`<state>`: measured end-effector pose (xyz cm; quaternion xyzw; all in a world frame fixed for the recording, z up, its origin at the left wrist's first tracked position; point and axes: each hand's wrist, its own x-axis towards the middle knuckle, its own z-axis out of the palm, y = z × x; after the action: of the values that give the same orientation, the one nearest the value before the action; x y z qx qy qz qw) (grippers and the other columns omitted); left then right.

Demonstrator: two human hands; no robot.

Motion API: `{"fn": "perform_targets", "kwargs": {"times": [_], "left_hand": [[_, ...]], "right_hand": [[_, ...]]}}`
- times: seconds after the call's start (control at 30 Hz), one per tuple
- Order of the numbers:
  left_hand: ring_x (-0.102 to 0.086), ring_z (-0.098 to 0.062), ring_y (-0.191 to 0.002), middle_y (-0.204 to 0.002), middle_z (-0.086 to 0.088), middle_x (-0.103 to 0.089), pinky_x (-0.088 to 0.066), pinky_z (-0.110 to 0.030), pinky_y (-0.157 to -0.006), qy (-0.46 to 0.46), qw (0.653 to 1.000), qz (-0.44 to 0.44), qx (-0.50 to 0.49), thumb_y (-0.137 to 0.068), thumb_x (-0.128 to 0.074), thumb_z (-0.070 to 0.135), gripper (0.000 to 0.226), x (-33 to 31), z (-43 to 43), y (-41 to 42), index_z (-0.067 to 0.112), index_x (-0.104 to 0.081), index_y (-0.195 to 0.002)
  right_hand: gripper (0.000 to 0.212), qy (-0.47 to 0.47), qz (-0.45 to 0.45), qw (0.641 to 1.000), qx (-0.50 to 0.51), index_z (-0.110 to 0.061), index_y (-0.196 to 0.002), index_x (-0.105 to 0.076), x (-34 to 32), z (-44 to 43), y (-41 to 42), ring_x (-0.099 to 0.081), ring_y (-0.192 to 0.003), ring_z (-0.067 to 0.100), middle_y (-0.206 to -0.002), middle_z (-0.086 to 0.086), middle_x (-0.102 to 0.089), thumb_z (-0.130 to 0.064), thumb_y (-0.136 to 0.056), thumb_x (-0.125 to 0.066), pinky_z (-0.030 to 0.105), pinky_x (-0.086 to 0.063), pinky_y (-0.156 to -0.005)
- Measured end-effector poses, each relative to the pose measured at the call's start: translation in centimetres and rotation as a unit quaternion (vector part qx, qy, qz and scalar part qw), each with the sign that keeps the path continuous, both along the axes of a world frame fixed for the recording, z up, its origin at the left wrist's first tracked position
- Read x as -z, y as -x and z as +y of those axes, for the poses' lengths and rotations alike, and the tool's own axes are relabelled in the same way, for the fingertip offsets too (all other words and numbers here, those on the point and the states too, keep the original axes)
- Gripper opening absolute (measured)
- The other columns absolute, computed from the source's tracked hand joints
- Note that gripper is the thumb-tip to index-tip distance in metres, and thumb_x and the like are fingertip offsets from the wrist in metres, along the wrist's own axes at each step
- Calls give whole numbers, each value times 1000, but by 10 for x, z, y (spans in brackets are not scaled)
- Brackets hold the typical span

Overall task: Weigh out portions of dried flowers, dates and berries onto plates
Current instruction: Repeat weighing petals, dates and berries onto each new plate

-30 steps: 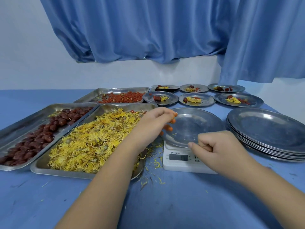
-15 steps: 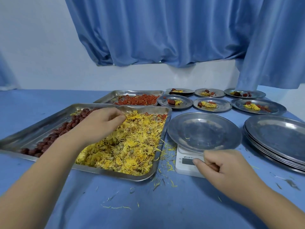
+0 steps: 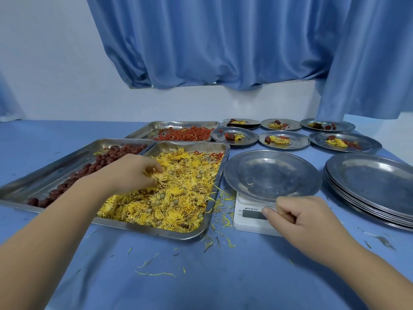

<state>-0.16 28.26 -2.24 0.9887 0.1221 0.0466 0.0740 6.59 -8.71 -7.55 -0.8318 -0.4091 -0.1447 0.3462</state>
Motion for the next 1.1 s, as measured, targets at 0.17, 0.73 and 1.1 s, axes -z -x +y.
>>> {"fn": "perform_targets", "kwargs": {"times": [0.17, 0.73, 1.1], "left_hand": [[-62, -3, -96, -110, 15, -66, -46, -30, -86, 95, 991, -92, 5, -88, -63, 44, 20, -17, -6, 6, 44, -64, -108], [-63, 8, -79, -90, 25, -68, -44, -20, -71, 260, 949, -72, 163, -95, -51, 41, 18, -17, -155, -73, 38, -69, -98], [-48, -11, -125, -141, 6, -52, -31, -22, -93, 119, 977, -4, 178, -96, -52, 43, 40, 2, -182, -112, 29, -57, -133]], "right_hand": [[50, -11, 4, 1000, -1, -17, -56, -24, -2, 0, 0, -24, -47, 13, -47, -2, -26, -27, -83, -64, 30, -22, -48], [52, -90, 6, 994, 60, -19, -52, -23, -11, -13, -16, -27, -47, 12, -46, -1, -26, -23, -83, -64, 34, -30, -48], [52, -98, 15, 993, 69, -18, -53, -24, -4, -18, -27, -28, -48, 13, -47, -3, -28, -28, -83, -65, 35, -31, -49]]}}
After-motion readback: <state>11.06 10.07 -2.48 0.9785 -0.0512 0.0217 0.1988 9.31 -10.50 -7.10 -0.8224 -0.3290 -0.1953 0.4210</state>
